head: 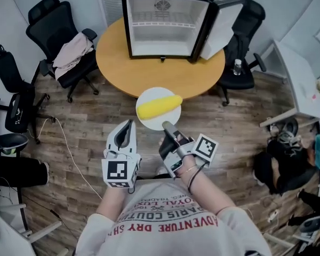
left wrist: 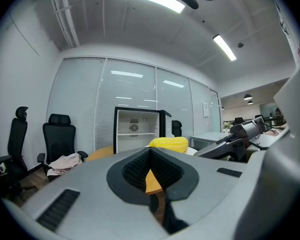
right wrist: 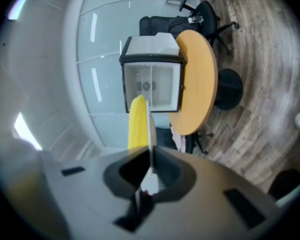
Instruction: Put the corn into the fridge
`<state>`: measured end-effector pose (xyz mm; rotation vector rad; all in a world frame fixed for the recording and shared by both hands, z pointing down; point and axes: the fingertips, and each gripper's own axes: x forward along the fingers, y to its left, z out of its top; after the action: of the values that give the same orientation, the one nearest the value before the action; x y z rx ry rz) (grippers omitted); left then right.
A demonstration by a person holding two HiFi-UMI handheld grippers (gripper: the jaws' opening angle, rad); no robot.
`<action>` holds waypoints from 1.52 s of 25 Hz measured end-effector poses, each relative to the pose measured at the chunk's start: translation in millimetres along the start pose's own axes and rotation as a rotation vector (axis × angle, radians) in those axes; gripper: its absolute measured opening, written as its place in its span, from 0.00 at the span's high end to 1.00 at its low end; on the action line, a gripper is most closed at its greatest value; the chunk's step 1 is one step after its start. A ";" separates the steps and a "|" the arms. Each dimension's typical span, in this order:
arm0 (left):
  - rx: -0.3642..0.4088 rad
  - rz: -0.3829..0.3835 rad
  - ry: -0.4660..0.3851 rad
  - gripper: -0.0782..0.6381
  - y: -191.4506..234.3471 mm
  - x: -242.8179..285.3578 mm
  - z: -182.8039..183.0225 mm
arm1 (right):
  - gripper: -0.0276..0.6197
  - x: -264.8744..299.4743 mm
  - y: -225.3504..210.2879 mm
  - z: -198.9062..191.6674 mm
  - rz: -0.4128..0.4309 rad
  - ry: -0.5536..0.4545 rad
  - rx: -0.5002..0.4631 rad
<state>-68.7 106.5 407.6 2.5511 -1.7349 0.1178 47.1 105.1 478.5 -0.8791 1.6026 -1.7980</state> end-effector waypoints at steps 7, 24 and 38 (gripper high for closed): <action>-0.012 0.011 0.035 0.86 -13.8 54.3 -8.5 | 0.90 14.2 -4.7 59.4 -0.015 0.003 0.025; 0.046 -0.076 0.007 0.86 73.0 249.5 20.0 | 0.90 178.0 15.2 172.2 -0.022 -0.081 0.031; 0.052 -0.098 0.008 0.86 121.7 355.9 29.2 | 0.90 280.7 39.9 240.9 -0.008 -0.097 0.001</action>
<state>-50.7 -270.3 412.0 2.6625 -1.6212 0.1701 60.9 -266.6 483.0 -0.9581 1.5389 -1.7343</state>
